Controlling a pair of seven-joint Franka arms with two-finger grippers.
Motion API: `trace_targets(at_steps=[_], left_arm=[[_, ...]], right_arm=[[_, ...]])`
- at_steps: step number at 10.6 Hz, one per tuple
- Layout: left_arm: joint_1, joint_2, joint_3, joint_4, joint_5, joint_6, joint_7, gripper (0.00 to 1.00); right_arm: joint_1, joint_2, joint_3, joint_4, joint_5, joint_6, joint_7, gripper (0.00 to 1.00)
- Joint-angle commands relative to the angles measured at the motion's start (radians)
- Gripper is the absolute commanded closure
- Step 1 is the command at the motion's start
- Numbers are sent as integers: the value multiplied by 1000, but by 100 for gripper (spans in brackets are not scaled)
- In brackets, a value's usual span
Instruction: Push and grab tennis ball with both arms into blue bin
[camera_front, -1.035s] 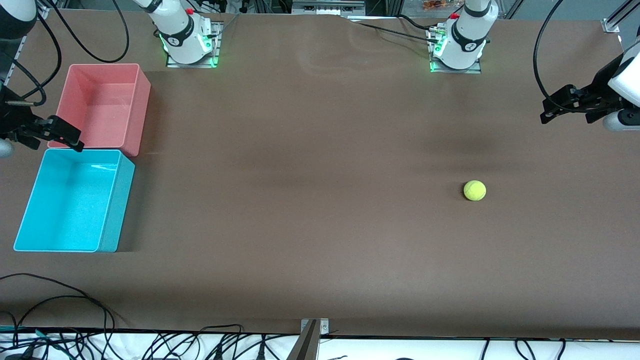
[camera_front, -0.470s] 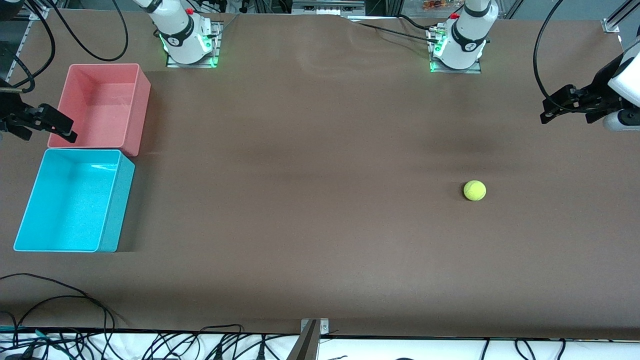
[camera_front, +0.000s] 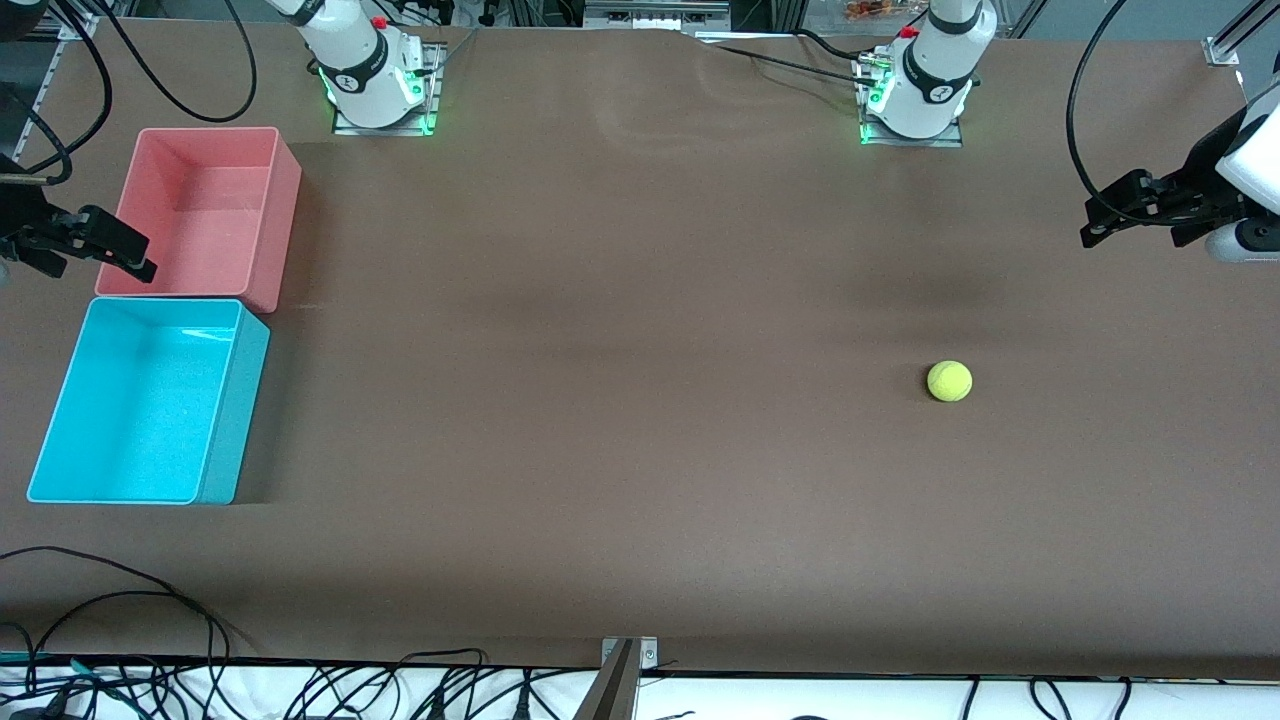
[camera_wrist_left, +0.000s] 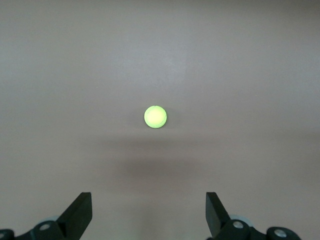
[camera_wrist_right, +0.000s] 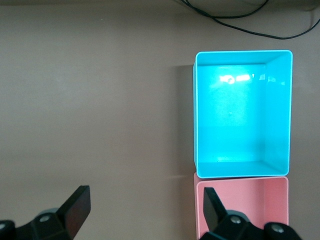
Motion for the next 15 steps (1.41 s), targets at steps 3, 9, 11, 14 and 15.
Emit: trace_targets(at_steps=[3,9,11,14,15], left_arm=[[-1,9,-3,18,20,-9,20,0],[10,20,3,-37,22,47,21,0],[11,8,3,-147,67,168,21,0],[10,4,3,-167,95,184,30,0],[11,4,3,-186,94,184,33,0]], right_arm=[[-5,-1,6,9,0,-23,-9,0],[-4,2,6,8,0,-23,-6,0],[-4,3,8,8,2,-21,-1,0],[-2,10,8,9,2,-15,10,0],[-2,10,8,11,0,-12,-2,0]])
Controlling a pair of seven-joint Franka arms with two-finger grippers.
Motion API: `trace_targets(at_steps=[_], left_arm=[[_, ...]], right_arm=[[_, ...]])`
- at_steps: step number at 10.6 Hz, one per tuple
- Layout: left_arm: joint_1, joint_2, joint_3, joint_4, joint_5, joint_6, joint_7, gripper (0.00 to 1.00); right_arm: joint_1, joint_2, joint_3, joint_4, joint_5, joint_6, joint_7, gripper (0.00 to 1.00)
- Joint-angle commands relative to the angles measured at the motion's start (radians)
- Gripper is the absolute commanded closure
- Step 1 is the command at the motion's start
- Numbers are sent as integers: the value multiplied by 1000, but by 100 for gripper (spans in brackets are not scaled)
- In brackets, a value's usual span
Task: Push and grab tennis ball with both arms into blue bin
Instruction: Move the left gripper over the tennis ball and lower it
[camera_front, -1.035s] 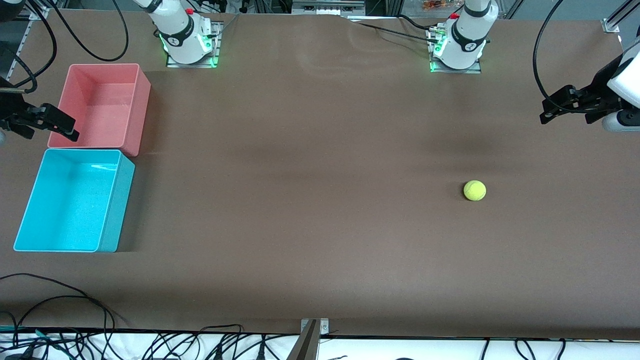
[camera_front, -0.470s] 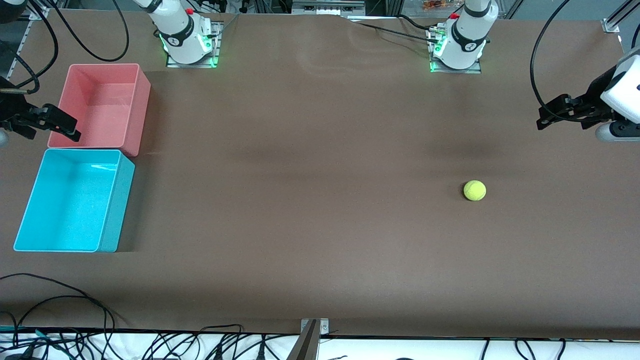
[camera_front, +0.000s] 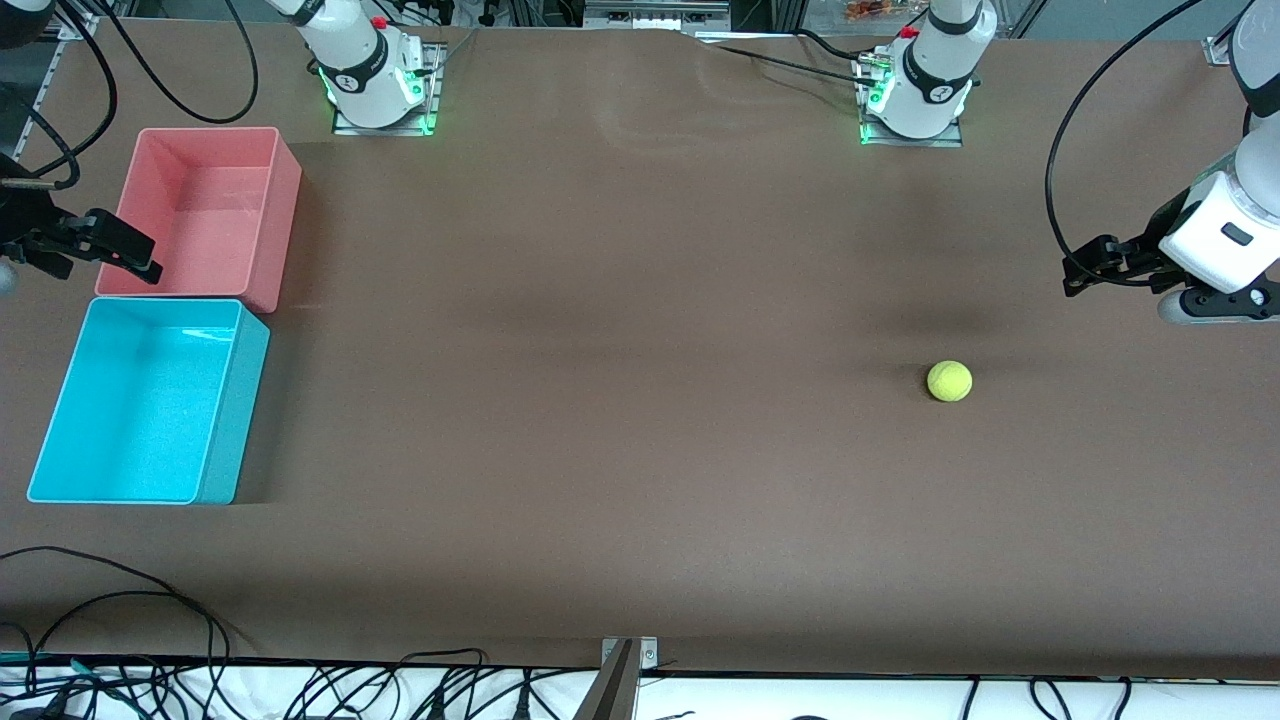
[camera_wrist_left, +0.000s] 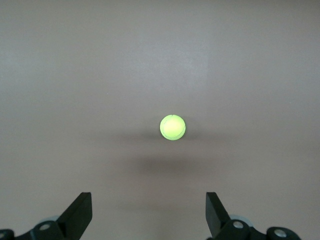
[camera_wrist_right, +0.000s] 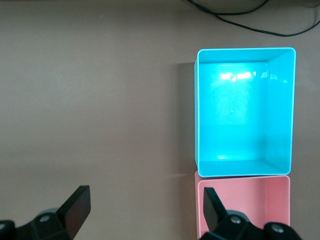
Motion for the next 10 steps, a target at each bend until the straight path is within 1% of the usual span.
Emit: trace_targets(at_steps=[1,3,5,8,10], left_arm=[[3,-25,-2,-63,30,10,23,0],[6,-39,1,-123,14,36,23,0],[19,-54,-1,-206,10,141,26,0],[35,-80,1,-328,-117,241,24,0],[35,-91,1,-393,-124,295,24,0]], right_arm=[[-8,4,2,11,-1,-6,-12,0],[-5,8,3,9,-12,-9,-11,0],[-5,13,2,9,-7,-8,-11,0],[-6,13,2,9,-1,-8,-12,0],[-5,15,2,9,-1,-6,-11,0]])
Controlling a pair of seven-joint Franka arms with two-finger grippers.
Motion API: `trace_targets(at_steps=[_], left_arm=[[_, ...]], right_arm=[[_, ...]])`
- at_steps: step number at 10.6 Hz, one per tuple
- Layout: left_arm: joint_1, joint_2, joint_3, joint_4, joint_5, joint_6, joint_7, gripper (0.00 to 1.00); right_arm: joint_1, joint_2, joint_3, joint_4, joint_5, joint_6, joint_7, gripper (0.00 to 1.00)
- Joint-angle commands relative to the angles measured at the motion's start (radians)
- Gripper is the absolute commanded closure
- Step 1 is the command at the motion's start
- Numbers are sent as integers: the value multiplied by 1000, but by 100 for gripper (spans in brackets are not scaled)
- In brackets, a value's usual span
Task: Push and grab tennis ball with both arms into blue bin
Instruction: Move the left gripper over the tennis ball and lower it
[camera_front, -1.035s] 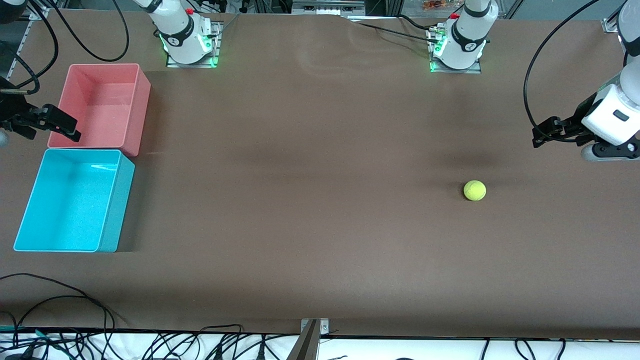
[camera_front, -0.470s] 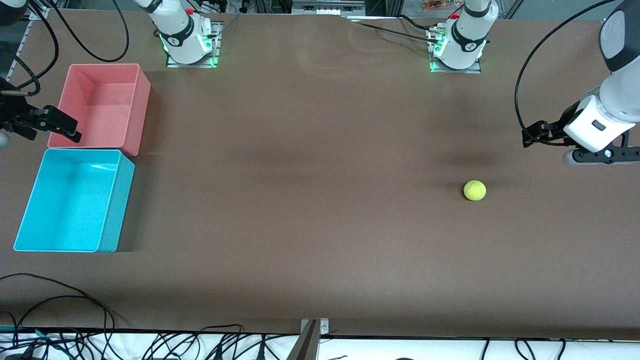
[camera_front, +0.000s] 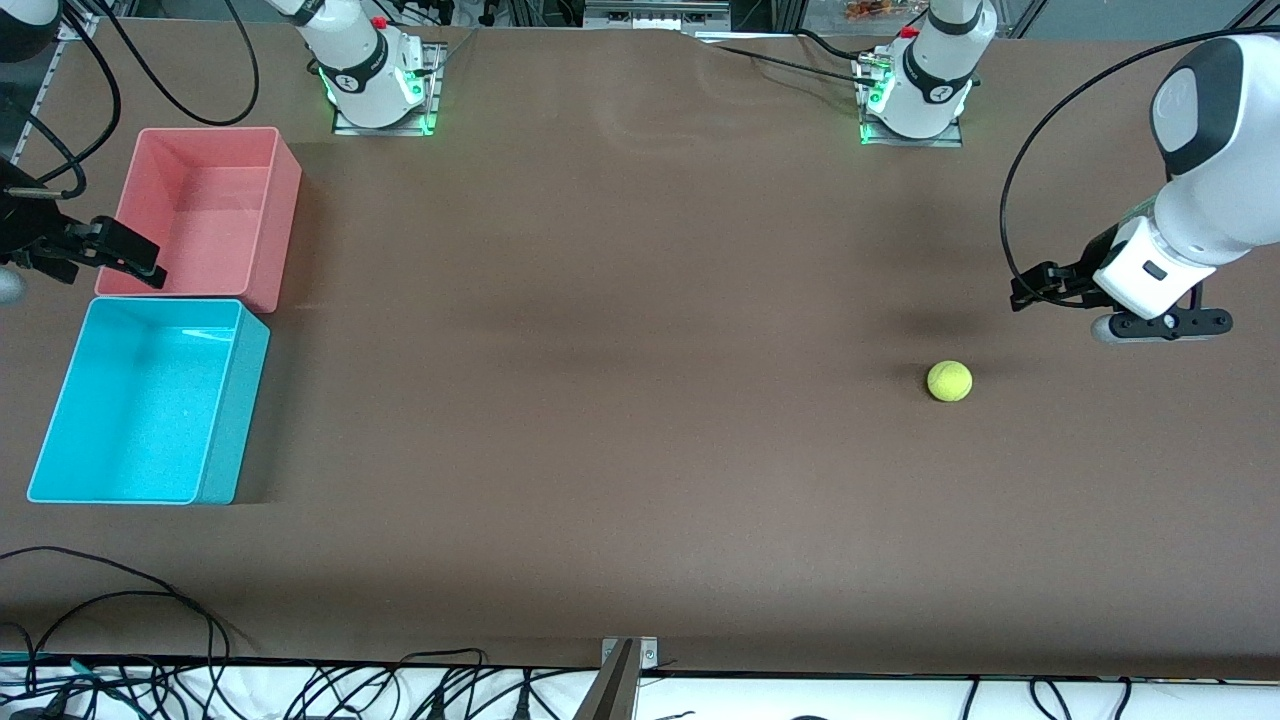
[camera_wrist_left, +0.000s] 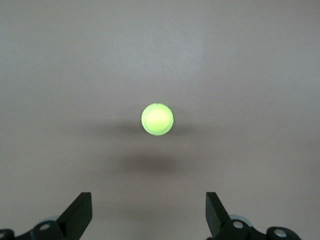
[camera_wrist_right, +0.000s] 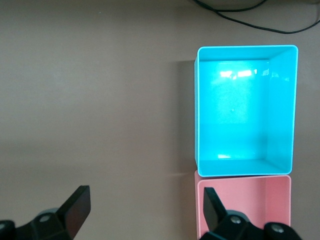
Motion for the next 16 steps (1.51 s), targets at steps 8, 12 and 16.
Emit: trace_targets(at_steps=[8,12,16], left_arm=[[23,-42,0,-333,-15,343,19,0],[20,-15,0,-367,13,365,19,21],[20,-19,-1,-422,16,375,21,94]], right_arm=[[-7,6,3,9,-4,-6,-15,0],[-7,10,3,9,0,-5,-32,0],[-7,11,3,11,0,-3,-32,0]])
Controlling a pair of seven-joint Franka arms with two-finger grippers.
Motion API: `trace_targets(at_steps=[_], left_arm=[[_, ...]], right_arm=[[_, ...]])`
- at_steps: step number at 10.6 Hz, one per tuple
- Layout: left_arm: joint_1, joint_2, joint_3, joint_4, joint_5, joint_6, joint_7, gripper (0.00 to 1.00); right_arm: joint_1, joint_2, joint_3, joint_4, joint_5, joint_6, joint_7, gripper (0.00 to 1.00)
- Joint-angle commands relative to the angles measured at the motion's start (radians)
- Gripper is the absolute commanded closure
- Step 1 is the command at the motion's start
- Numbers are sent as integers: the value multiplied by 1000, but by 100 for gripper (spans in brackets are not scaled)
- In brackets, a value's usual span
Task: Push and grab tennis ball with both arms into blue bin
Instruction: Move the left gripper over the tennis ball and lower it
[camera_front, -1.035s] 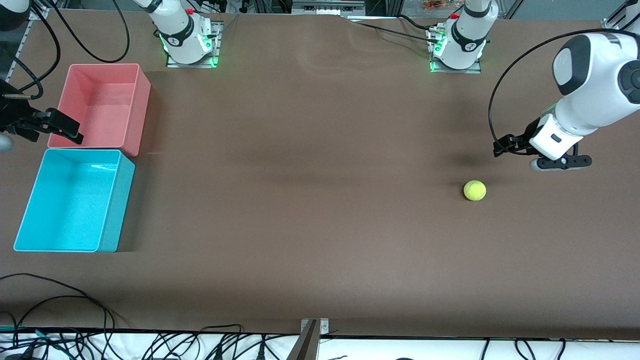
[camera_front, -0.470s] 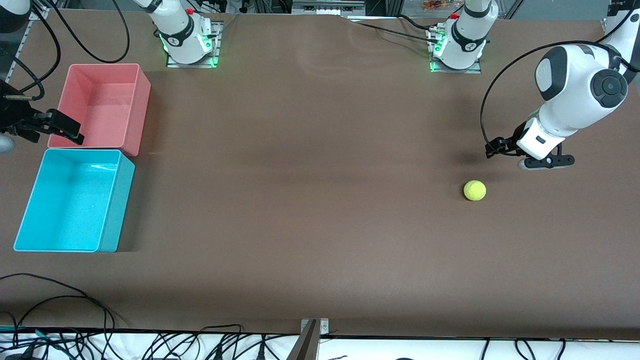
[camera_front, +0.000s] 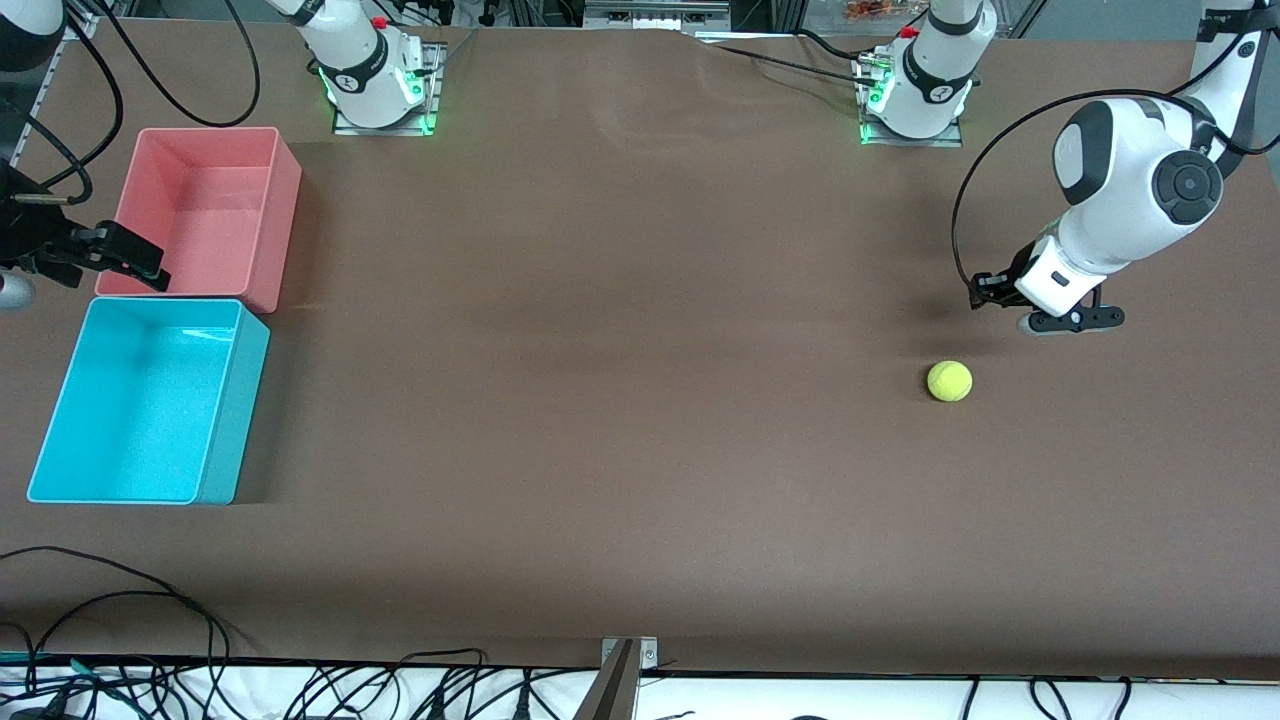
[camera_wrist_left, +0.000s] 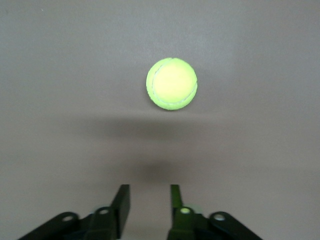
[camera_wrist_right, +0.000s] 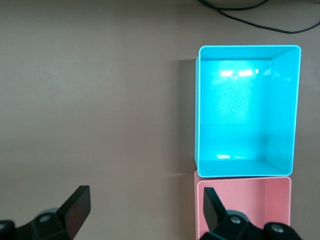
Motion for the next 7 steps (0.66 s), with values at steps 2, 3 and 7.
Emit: trace_targets(at_steps=[2,3,7], left_arm=[[3,-9,-3,-32,17,17,71,100],[3,-4,-2,-30,17,20,184,100],[10,60,18,-19,14,77,594,100]], right_arm=[[-7,1,3,11,0,-6,-20,0],[-6,1,3,9,0,-6,-20,0],[-7,8,3,11,-1,-4,-20,0]])
